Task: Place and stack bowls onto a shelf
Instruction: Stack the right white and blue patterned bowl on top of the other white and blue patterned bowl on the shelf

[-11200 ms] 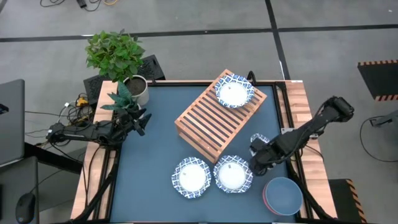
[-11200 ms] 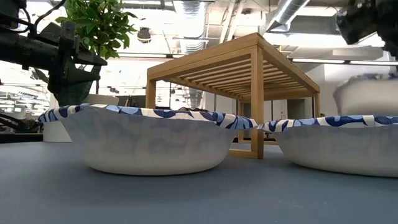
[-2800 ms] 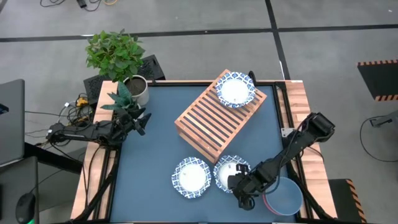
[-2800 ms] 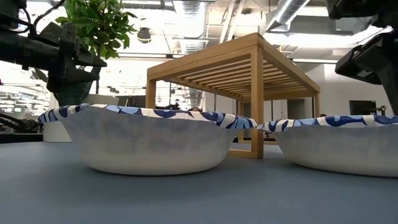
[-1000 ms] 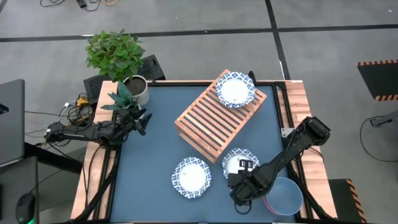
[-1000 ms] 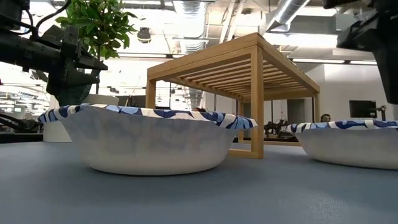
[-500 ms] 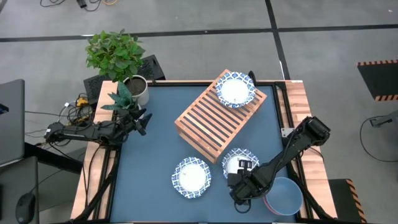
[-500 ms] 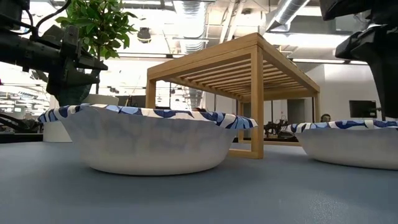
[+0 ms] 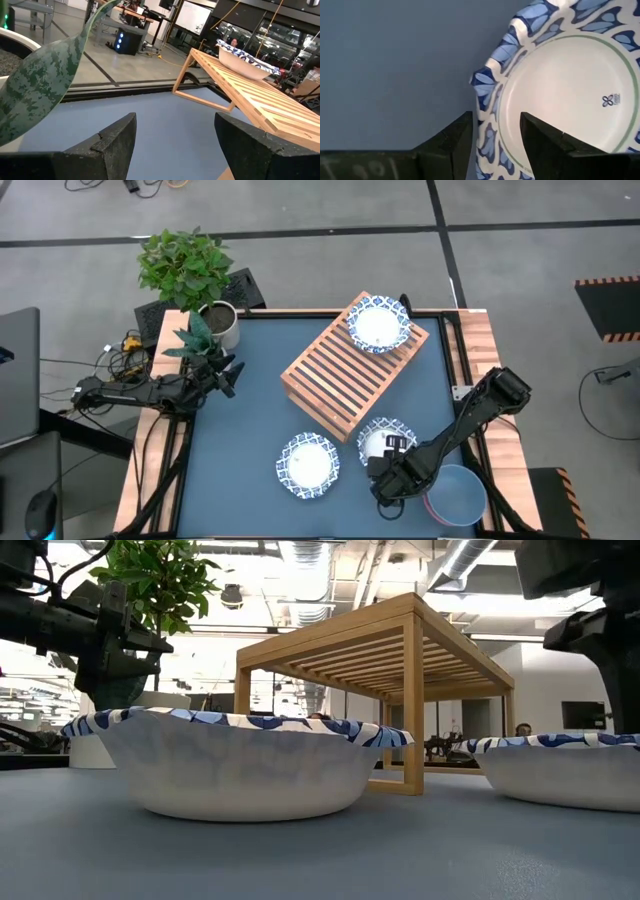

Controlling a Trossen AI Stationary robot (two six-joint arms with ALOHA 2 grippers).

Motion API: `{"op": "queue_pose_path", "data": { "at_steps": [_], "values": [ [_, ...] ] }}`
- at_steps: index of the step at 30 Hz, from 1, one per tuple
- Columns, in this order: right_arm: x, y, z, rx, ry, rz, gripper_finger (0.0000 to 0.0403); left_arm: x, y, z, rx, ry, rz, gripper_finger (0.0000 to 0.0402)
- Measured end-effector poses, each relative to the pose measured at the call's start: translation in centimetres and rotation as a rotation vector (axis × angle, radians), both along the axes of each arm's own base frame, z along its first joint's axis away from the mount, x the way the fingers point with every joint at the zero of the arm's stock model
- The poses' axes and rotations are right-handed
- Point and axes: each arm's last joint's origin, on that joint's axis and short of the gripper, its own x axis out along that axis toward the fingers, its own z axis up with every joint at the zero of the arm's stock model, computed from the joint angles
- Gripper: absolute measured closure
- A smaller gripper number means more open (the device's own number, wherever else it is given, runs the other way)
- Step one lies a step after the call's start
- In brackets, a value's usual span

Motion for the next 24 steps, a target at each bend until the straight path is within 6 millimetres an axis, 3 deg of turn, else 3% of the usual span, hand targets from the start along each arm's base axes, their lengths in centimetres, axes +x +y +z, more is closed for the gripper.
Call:
{"op": "queue_pose_path", "data": {
  "at_steps": [6, 20, 24],
  "values": [
    [0.1, -0.1, 0.0, -0.001, -0.001, -0.006, 0.0233, 0.0, 0.0, 0.0, 0.000, 0.000, 0.000, 0.0148],
    [0.6, -1.0, -0.3, 0.035, 0.001, -0.031, 0.0382, 0.0, 0.0, 0.0, 0.000, 0.000, 0.000, 0.0148],
    [0.8, -0.9, 0.4, 0.043, -0.009, -0.028, 0.0383, 0.0, 0.0, 0.0, 0.000, 0.001, 0.000, 0.0148]
  ]
}}
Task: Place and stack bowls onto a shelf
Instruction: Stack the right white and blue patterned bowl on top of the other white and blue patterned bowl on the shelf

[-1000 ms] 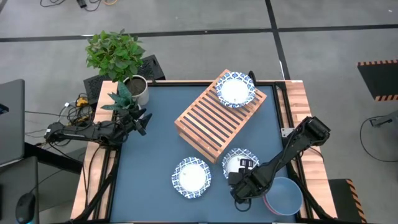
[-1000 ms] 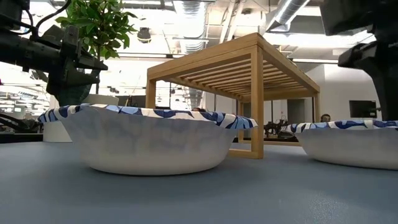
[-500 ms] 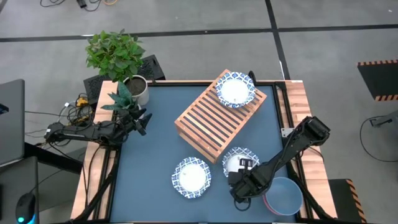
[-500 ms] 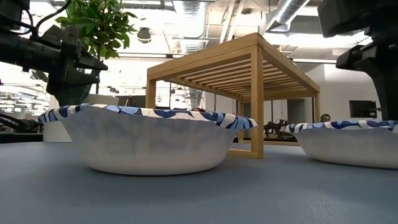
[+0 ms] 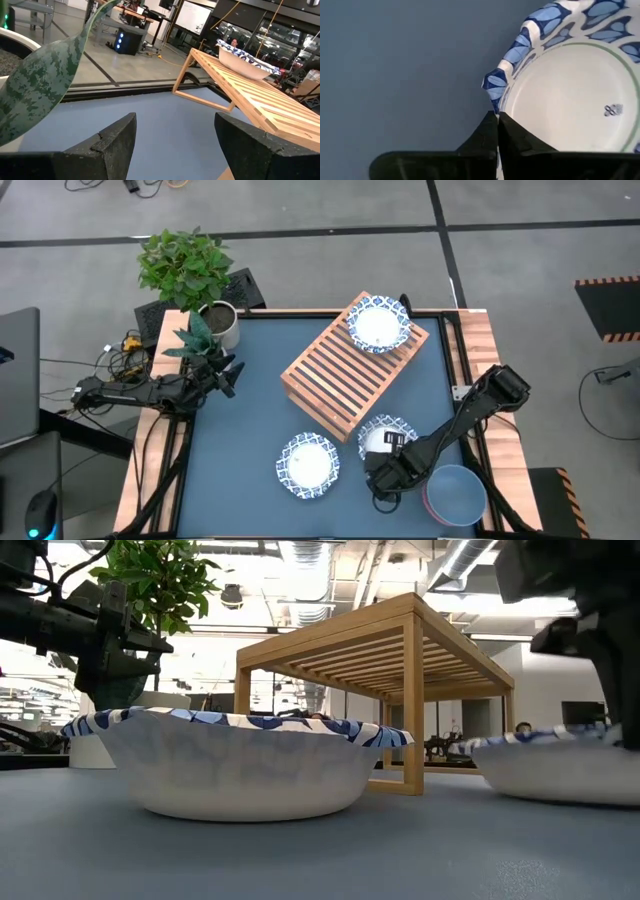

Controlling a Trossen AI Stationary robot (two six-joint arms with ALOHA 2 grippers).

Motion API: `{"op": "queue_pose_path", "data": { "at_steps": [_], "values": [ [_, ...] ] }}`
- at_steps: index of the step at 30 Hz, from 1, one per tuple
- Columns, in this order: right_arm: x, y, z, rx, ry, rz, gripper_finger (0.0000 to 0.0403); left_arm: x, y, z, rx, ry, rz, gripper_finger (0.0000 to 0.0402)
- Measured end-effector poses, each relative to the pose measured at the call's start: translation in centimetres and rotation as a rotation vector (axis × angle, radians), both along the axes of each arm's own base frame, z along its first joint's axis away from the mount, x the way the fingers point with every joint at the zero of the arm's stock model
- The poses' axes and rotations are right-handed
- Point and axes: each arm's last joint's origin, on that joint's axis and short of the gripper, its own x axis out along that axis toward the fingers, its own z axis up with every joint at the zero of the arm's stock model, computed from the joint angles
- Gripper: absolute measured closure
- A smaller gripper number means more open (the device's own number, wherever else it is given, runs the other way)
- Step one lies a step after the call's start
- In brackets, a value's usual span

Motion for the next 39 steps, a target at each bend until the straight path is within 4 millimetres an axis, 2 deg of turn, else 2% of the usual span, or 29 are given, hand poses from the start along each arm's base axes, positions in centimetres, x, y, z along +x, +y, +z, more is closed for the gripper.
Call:
{"op": "queue_pose_path", "data": {
  "at_steps": [5, 10, 13, 17, 20, 22, 27, 30, 34, 39],
  "values": [
    [0.6, 0.7, 2.5, 0.061, 0.018, 0.037, 0.0383, 0.0, 0.0, 0.0, 0.000, 0.000, 0.000, 0.0148],
    [1.1, 1.6, 6.5, 0.128, 0.031, 0.110, 0.0383, 0.0, 0.0, 0.0, 0.000, 0.000, 0.000, 0.0148],
    [0.7, 1.9, 10.3, 0.157, -0.007, 0.170, 0.0383, 0.0, 0.0, 0.0, 0.000, 0.000, 0.000, 0.0148],
    [-0.6, 0.9, 16.9, 0.240, -0.134, 0.169, 0.0383, 0.0, 0.0, 0.0, -0.007, -0.006, 0.000, 0.0148],
    [-2.1, -0.6, 21.9, 0.264, -0.311, 0.161, 0.0383, 0.0, 0.0, 0.0, -0.007, -0.007, 0.000, 0.0148],
    [-3.3, -2.0, 25.0, 0.218, -0.460, 0.193, 0.0383, 0.0, 0.0, 0.0, -0.008, -0.007, 0.000, 0.0148],
    [-6.6, -6.1, 30.4, -0.104, -0.758, 0.272, 0.0383, 0.0, 0.0, 0.0, -0.009, -0.008, 0.000, 0.0148],
    [-8.2, -9.1, 32.2, -0.367, -0.830, 0.203, 0.0383, 0.0, 0.0, 0.0, -0.003, -0.002, 0.000, 0.0148],
    [-9.2, -12.9, 33.2, -0.661, -0.804, 0.074, 0.0383, 0.0, 0.0, 0.0, 0.001, 0.001, 0.000, 0.0148],
    [-8.9, -17.0, 33.0, -0.808, -0.646, -0.013, 0.0383, 0.0, 0.0, 0.0, 0.002, 0.002, 0.000, 0.0148]
  ]
}}
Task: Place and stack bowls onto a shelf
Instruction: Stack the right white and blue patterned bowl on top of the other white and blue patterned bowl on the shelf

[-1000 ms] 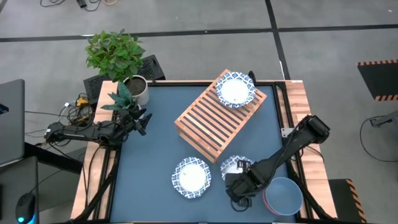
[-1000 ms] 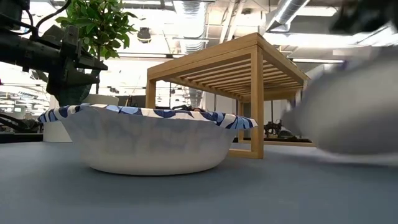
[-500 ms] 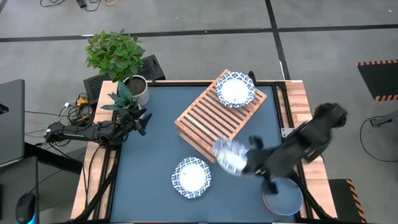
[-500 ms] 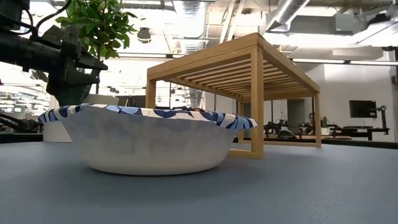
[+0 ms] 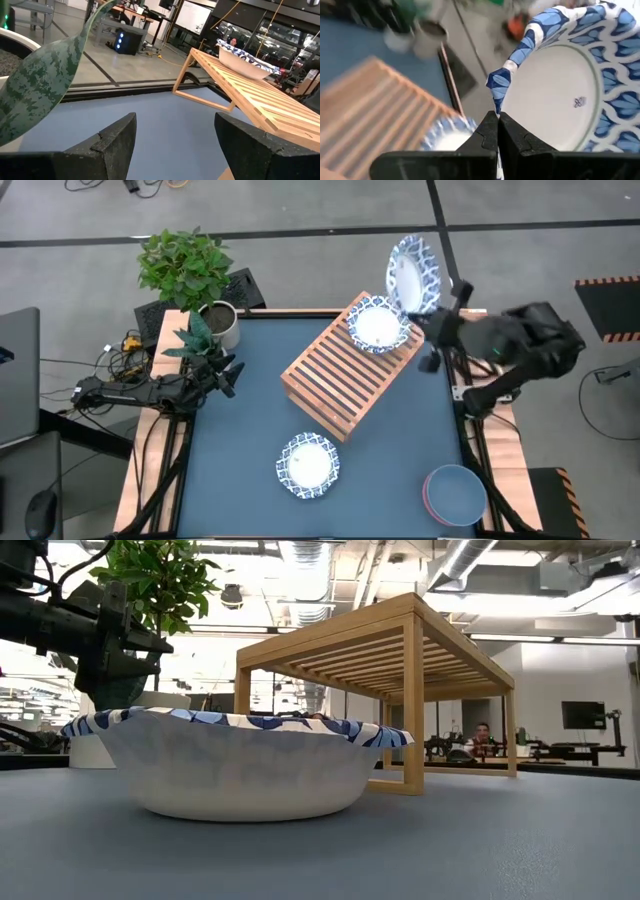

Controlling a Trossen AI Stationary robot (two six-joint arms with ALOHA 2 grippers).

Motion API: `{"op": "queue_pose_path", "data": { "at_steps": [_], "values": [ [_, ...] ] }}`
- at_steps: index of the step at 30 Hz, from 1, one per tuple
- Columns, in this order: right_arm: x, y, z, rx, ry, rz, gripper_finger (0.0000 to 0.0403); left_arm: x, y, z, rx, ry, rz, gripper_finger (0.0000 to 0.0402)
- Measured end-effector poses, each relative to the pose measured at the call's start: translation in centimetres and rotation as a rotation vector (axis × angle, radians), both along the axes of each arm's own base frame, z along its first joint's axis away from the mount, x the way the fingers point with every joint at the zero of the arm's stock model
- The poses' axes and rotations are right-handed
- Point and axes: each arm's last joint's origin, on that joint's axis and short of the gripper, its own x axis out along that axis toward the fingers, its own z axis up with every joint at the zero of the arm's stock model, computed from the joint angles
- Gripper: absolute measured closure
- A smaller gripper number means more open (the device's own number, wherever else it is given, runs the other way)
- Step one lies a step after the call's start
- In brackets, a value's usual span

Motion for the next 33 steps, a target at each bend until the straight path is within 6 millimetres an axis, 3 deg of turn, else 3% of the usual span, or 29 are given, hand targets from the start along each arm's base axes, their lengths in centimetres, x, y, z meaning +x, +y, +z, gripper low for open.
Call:
{"op": "queue_pose_path", "data": {
  "at_steps": [4, 9, 17, 25, 33],
  "values": [
    [1.6, -2.8, -1.6, 0.068, 0.189, -0.008, 0.0383, 0.0, 0.0, 0.0, 0.000, 0.001, 0.006, 0.0148],
    [5.0, -5.4, -4.4, 0.167, 0.441, 0.076, 0.0383, -0.1, 0.1, 0.0, 0.001, 0.004, 0.039, 0.0148],
    [8.7, -8.8, -7.9, 0.279, 0.650, 0.116, 0.0383, -0.1, 0.1, 0.0, 0.009, 0.013, 0.049, 0.0148],
    [8.6, -11.4, -10.2, 0.409, 0.688, 0.052, 0.0383, -0.1, 0.1, 0.0, 0.009, 0.013, 0.049, 0.0148],
    [8.6, -11.6, -11.6, 0.455, 0.721, 0.054, 0.0383, -0.1, 0.1, 0.0, 0.015, 0.020, 0.051, 0.0148]
  ]
}}
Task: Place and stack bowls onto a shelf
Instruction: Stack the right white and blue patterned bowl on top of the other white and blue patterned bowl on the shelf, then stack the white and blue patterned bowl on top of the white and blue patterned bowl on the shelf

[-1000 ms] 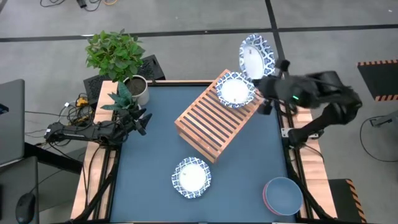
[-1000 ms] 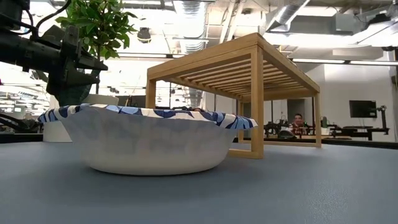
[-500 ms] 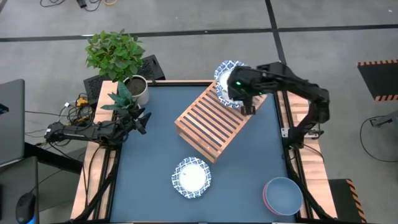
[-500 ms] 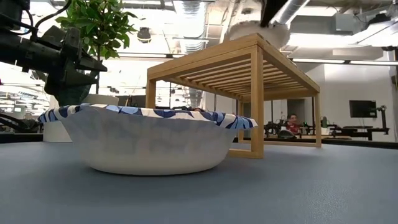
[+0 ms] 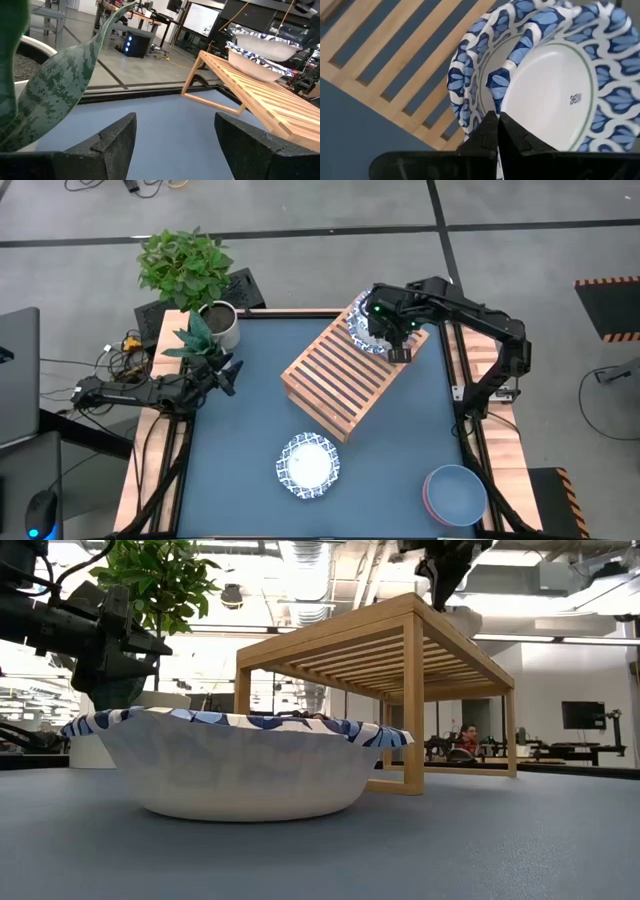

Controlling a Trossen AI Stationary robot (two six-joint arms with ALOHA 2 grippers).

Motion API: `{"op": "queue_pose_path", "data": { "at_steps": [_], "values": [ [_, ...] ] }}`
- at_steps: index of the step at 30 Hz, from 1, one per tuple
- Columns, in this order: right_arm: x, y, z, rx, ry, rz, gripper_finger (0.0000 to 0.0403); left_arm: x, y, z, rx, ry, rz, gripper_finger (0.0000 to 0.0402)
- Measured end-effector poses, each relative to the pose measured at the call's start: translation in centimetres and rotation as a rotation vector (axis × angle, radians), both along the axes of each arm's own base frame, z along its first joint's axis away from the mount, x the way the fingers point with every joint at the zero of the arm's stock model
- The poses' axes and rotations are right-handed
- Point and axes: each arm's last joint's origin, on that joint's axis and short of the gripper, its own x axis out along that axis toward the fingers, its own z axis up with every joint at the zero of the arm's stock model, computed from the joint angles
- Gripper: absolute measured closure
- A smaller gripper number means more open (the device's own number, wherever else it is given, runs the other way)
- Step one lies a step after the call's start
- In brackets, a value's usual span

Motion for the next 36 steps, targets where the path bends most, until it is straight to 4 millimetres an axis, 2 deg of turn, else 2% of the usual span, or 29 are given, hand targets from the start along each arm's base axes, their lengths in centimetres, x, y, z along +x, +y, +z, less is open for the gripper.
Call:
{"op": "queue_pose_path", "data": {
  "at_steps": [7, 11, 22, 26, 31, 36],
  "values": [
    [0.4, -0.1, -1.9, 0.040, 0.042, 0.004, 0.0383, 0.0, 0.0, 0.0, 0.003, 0.003, 0.001, 0.0148],
    [0.6, -0.1, -2.2, 0.037, 0.040, 0.010, 0.0377, 0.0, 0.0, 0.0, 0.003, 0.003, 0.002, 0.0148],
    [1.0, -0.3, -2.0, 0.036, -0.020, -0.052, 0.0295, 0.0, 0.0, 0.0, 0.003, 0.003, 0.002, 0.0148],
    [1.0, -0.1, -1.9, 0.036, -0.034, -0.060, 0.0253, 0.0, 0.0, 0.0, 0.003, 0.003, 0.001, 0.0148],
    [1.3, 1.3, 0.0, 0.064, -0.126, -0.044, 0.0206, 0.0, 0.0, 0.0, -0.006, -0.006, 0.001, 0.0148],
    [2.8, 4.8, 1.7, 0.226, -0.313, 0.080, 0.0192, 0.0, 0.0, 0.0, -0.008, -0.009, 0.002, 0.0148]
  ]
}}
